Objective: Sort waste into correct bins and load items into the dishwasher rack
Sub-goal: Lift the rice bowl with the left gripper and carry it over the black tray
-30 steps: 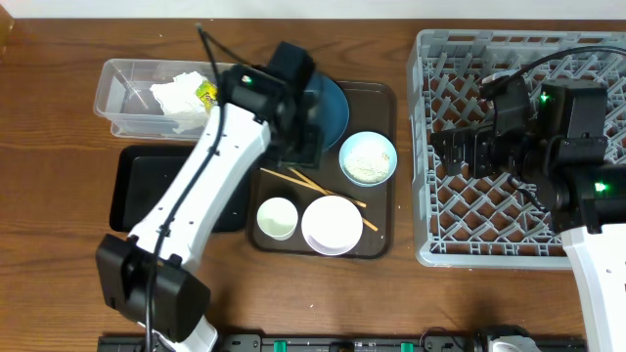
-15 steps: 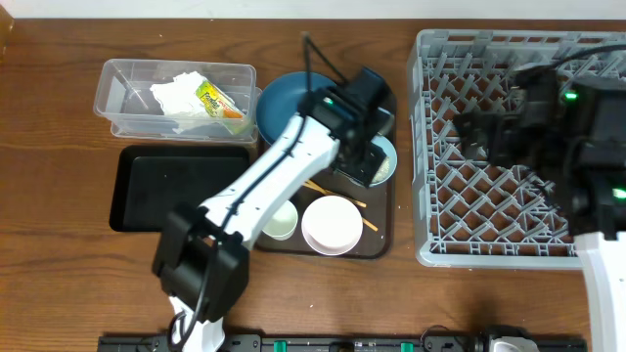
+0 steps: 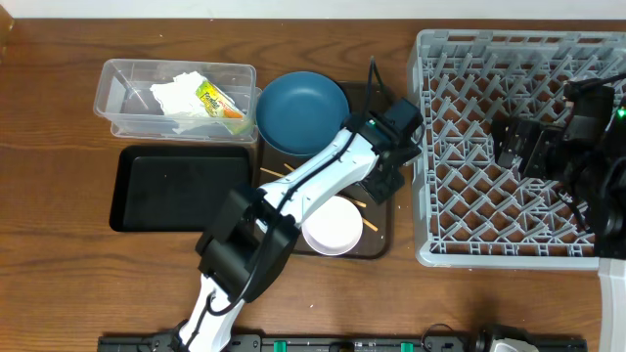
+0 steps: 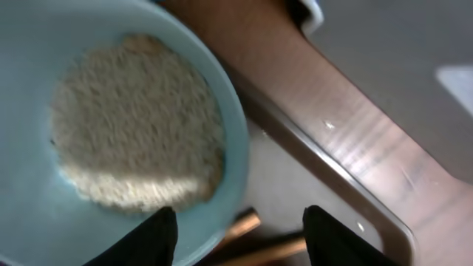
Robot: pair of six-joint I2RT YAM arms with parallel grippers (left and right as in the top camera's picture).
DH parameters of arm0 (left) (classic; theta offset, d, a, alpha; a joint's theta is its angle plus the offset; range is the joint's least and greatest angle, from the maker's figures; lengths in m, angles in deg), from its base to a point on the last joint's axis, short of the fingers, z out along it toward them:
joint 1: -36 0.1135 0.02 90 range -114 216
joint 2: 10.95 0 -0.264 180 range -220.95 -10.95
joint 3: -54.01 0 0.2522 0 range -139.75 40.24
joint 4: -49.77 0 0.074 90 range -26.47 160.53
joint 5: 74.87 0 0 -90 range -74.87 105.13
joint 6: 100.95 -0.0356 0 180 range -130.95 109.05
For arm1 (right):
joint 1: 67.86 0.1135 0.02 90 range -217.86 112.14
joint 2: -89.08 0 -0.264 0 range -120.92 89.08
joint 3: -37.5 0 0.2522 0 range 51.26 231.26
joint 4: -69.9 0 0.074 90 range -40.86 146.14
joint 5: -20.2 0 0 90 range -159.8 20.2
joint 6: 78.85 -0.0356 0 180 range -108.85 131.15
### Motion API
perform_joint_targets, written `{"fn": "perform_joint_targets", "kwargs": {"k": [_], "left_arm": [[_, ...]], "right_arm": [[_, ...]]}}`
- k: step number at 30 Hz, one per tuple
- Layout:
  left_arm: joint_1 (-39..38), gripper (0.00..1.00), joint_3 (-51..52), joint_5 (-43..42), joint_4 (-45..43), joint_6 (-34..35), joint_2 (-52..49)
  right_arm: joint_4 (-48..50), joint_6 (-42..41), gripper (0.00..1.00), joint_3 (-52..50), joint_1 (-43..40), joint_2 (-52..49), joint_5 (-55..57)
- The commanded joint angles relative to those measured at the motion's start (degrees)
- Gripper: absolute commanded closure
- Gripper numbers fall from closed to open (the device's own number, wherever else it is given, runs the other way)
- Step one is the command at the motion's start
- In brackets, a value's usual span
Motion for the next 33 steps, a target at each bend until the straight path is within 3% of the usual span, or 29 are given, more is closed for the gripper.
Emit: {"fn": "perform_joint_targets", "kwargs": {"k": [1, 8, 13, 29, 33], "left_arm": [[-0.02, 0.43, 0.31, 1.88, -1.66, -3.04, -1.11], [-0.02, 0.47, 0.33, 2.21, -3.04, -3.17, -2.25], [-0.11, 0.61, 0.44, 2.19, -2.99, -3.13, -2.25], [-0.72, 0.65, 4.81, 2.21, -7.48, -3.13, -2.25], [-0.72, 0.76, 4.81, 2.21, -7.89, -3.13, -2.25]], "right_arm": [[-0.24, -0.44, 0.01, 0.92, -0.31, -0.07, -0.04], [-0.28, -0.42, 0.01, 0.92, -0.31, -0.11, 0.02], [-0.28, -0.44, 0.01, 0.92, -0.31, -0.11, 0.0], [-0.33, -0.44, 0.01, 0.92, -0.31, -0.11, -0.02], [-0.37, -0.44, 0.01, 0.92, -0.31, -0.11, -0.02]]}}
